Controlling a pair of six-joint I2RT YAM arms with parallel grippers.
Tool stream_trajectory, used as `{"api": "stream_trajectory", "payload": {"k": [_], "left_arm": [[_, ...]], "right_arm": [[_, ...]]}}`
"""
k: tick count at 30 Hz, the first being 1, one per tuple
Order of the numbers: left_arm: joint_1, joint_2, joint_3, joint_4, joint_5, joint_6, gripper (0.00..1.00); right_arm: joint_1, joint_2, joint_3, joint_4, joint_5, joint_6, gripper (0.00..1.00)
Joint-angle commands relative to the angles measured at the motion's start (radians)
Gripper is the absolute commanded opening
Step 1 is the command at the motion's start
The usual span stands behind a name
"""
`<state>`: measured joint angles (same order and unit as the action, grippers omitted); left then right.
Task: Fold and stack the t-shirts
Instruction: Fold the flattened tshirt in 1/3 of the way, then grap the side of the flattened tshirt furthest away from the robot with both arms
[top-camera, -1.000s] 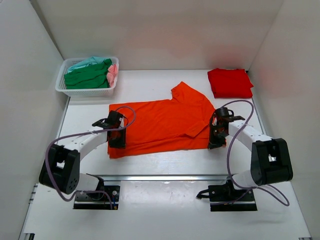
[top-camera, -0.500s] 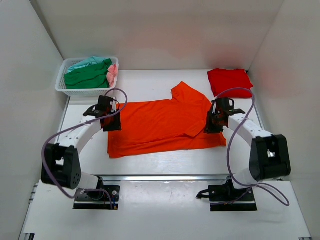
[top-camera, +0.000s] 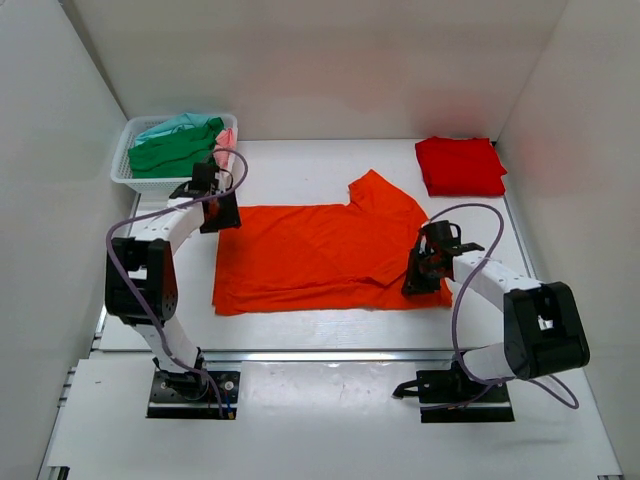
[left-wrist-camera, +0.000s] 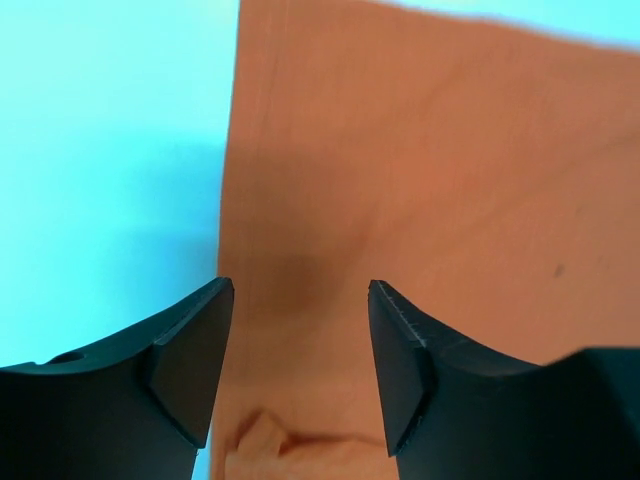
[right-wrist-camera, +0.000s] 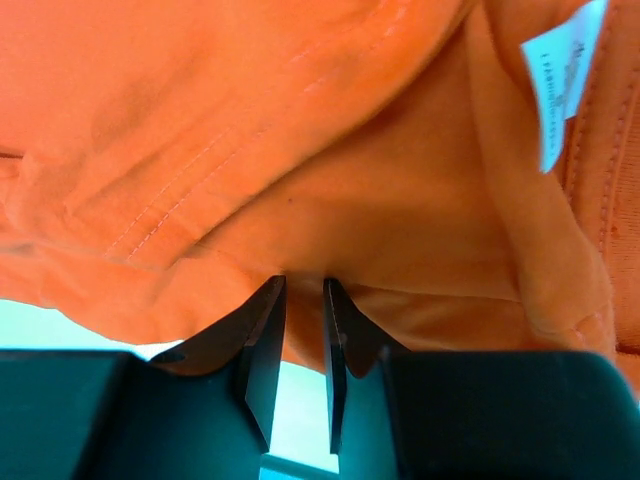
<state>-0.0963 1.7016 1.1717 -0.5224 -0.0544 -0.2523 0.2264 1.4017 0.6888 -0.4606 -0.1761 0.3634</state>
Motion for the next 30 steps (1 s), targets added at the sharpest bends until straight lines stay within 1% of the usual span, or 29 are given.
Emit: {"api": "stream_trajectory", "payload": {"k": [1, 4, 6, 9, 10, 11, 12, 17, 21, 26, 28, 29, 30], "left_arm": [[0.007, 0.048, 0.097, 0.061, 0.004, -0.011, 0.68], [0.010, 0.116, 0.184, 0.078, -0.022, -0.018, 0.68], [0.010, 0.164, 0.262, 0.087, -0.042, -0.019, 0.66], [0.006, 0.275, 0.366, 0.064, -0.051, -0.008, 0.61], [0.001, 0.289, 0.403, 0.052, -0.056, -0.005, 0.60], [-0.006, 0.344, 0.426, 0.033, -0.077, 0.002, 0.63], [-0.005, 0.355, 0.416, 0.042, -0.084, -0.001, 0.63], [0.000, 0.362, 0.324, 0.091, -0.107, -0.013, 0.65], [0.001, 0.383, 0.359, 0.070, -0.128, -0.010, 0.66], [-0.017, 0.454, 0.474, -0.051, -0.130, 0.041, 0.65], [-0.023, 0.496, 0.511, -0.079, -0.133, 0.057, 0.55], [-0.026, 0.501, 0.514, -0.093, -0.131, 0.068, 0.53], [-0.026, 0.512, 0.522, -0.100, -0.130, 0.076, 0.48]], "right_arm": [[-0.044, -0.023, -0.029, -0.047, -0.003, -0.041, 0.20], [-0.050, -0.036, 0.064, -0.091, -0.011, -0.090, 0.21], [-0.042, -0.047, 0.164, -0.127, -0.019, -0.124, 0.23], [-0.042, -0.046, 0.274, -0.164, -0.019, -0.142, 0.23], [-0.039, -0.044, 0.293, -0.171, -0.022, -0.142, 0.23], [-0.068, -0.037, 0.366, -0.190, -0.029, -0.142, 0.24], [-0.076, -0.029, 0.385, -0.187, -0.040, -0.144, 0.24], [-0.107, 0.017, 0.408, -0.164, -0.065, -0.162, 0.24], [-0.114, 0.046, 0.407, -0.155, -0.071, -0.175, 0.25], [-0.122, 0.057, 0.417, -0.128, -0.089, -0.172, 0.25], [-0.128, 0.066, 0.423, -0.116, -0.097, -0.164, 0.25], [-0.125, 0.071, 0.431, -0.115, -0.111, -0.159, 0.25], [-0.133, 0.078, 0.437, -0.112, -0.106, -0.164, 0.25]]}}
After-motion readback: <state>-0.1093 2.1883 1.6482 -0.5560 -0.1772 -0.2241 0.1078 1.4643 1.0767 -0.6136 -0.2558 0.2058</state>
